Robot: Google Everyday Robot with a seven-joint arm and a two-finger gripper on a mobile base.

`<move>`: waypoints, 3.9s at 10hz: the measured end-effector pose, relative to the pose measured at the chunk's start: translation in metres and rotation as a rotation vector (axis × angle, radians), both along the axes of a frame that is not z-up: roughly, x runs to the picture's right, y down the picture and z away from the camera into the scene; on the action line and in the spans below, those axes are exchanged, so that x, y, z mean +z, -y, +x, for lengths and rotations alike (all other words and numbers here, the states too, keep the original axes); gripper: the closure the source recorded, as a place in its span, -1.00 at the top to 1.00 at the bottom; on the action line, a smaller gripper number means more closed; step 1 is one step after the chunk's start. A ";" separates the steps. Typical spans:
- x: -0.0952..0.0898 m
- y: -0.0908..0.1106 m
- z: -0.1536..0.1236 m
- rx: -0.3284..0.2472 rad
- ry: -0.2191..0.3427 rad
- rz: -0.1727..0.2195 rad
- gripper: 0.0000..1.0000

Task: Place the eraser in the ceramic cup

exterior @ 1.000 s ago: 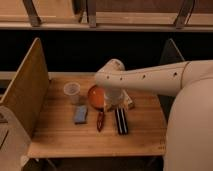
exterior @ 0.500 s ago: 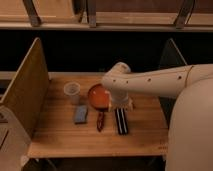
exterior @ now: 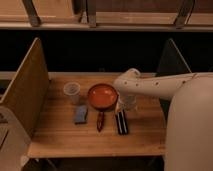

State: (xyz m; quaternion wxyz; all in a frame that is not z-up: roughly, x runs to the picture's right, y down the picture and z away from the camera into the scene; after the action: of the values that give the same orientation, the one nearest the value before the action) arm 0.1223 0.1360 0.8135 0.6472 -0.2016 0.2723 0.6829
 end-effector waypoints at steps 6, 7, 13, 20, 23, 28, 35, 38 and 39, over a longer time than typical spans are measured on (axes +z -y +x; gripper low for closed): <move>0.012 -0.004 -0.008 -0.017 0.031 -0.003 0.30; 0.020 -0.007 -0.012 -0.030 0.047 -0.011 0.30; 0.058 -0.027 -0.027 -0.048 0.112 -0.081 0.30; 0.062 -0.037 -0.008 0.029 0.098 -0.090 -0.54; 0.052 -0.037 0.000 0.059 0.078 -0.077 -0.99; -0.046 0.025 0.078 0.052 -0.282 -0.002 -1.00; -0.058 0.090 0.082 0.022 -0.377 0.033 -1.00; -0.044 0.121 0.079 0.013 -0.386 0.085 -1.00; -0.040 0.145 0.069 -0.014 -0.379 0.127 -1.00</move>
State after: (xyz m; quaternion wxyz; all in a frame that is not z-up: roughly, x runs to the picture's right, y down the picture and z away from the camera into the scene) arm 0.1913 -0.0086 0.7740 0.6005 -0.0263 0.3471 0.7199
